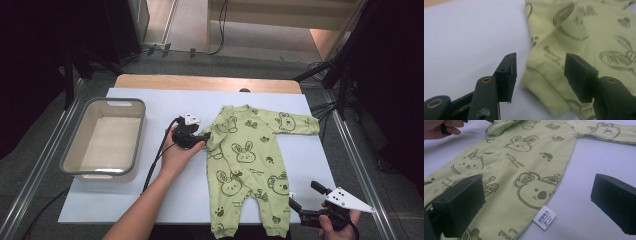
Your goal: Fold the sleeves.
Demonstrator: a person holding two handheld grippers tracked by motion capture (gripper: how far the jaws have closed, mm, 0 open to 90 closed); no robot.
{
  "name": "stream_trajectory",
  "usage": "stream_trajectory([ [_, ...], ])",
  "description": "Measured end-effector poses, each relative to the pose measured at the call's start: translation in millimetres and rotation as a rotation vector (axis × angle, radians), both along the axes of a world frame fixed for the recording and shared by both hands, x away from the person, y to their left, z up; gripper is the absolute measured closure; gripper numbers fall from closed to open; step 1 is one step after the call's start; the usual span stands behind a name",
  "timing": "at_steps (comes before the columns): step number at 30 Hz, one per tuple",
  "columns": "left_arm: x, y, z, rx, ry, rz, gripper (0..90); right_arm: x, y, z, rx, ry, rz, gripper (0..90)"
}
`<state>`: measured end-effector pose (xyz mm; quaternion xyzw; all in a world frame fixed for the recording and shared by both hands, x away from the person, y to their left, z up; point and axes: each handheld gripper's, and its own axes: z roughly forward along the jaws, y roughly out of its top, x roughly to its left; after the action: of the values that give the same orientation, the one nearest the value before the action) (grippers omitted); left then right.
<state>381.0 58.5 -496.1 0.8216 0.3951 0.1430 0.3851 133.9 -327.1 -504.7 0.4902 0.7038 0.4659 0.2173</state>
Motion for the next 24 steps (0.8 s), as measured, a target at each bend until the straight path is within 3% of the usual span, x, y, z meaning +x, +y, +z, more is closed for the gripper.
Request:
stream_trajectory([
  [3, -0.2, -3.9, -6.2, 0.018, 0.032, -0.011, 47.3, 0.4, 1.3, 0.0, -0.004, 0.001, 0.002, 0.0],
  [7, -2.8, -9.5, -8.1, 0.032, 0.030, -0.049, 70.9, 0.6, 1.3, -0.7, -0.004, 0.002, 0.003, 0.0],
  [10, -5.9, -12.3, -4.6, 0.044, 0.004, -0.062, 86.4, 0.2, 0.8, -0.8, -0.001, 0.005, 0.000, 0.0],
  [17, -15.4, -17.3, 9.9, 0.034, -0.051, -0.100, 87.6, 0.3, 0.0, -0.9, -0.001, 0.001, 0.003, 0.0],
  [20, -24.9, -26.8, 16.7, 0.030, -0.085, -0.131, 87.5, 0.1, 0.6, -0.6, -0.002, 0.001, 0.003, 0.0],
  [24, -31.5, -41.4, 18.8, 0.014, -0.093, -0.167, 87.3, 0.4, 1.2, -0.7, -0.001, 0.003, 0.002, 0.0],
])
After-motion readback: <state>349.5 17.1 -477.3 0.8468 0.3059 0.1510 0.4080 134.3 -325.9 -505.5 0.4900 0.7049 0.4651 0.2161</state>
